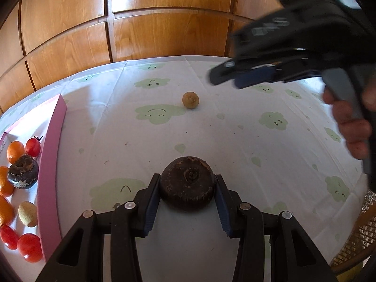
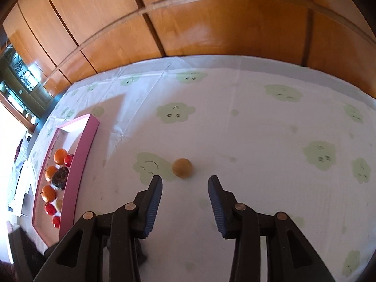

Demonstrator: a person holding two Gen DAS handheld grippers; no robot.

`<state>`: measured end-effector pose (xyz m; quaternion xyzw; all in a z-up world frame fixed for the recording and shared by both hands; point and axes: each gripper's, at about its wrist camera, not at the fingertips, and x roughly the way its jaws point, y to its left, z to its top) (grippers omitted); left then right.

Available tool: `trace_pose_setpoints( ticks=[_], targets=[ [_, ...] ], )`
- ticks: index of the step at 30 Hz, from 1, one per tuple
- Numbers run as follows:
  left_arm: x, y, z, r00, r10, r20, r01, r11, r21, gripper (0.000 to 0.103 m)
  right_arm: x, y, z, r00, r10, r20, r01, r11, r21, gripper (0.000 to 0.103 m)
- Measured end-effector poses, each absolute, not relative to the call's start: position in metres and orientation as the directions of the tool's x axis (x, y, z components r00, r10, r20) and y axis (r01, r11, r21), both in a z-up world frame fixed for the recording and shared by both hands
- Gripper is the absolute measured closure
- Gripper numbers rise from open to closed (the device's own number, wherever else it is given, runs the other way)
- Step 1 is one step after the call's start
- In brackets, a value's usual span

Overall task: Organize fruits
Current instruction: 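Lift the dark brown fruit with the left tool while the right tool grasps a small tan fruit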

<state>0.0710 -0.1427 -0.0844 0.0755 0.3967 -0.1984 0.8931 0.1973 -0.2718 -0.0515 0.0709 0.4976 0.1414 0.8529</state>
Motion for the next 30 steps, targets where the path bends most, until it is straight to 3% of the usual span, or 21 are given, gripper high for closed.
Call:
trace_pose_setpoints(
  ticks=[8, 9, 10, 20, 30],
  targets=[
    [0.07, -0.14, -0.086, 0.61, -0.307, -0.73, 0.416, 0.909, -0.034, 0.058, 0.221, -0.25, -0.074, 0.426, 0.247, -0.871, -0.177, 0.966, 0.187, 0.063],
    [0.07, -0.14, -0.085, 0.611, -0.308, -0.73, 0.416, 0.909, -0.035, 0.058, 0.222, -0.249, -0.077, 0.419, 0.224, -0.88, -0.177, 0.971, 0.163, 0.074],
    [0.07, -0.139, -0.085, 0.611, -0.308, -0.729, 0.416, 0.909, -0.036, 0.058, 0.221, -0.249, -0.079, 0.422, 0.2, -0.884, -0.176, 0.975, 0.136, 0.079],
    [0.072, -0.139, -0.086, 0.613, -0.314, -0.725, 0.419, 0.907, -0.04, 0.058, 0.181, -0.287, -0.061, 0.413, 0.11, -0.904, -0.218, 0.976, 0.019, 0.079],
    [0.074, -0.143, -0.085, 0.61, -0.293, -0.736, 0.425, 0.905, -0.009, 0.059, 0.159, -0.321, -0.078, 0.4, 0.105, -0.91, -0.14, 0.989, 0.053, 0.079]
  ],
)
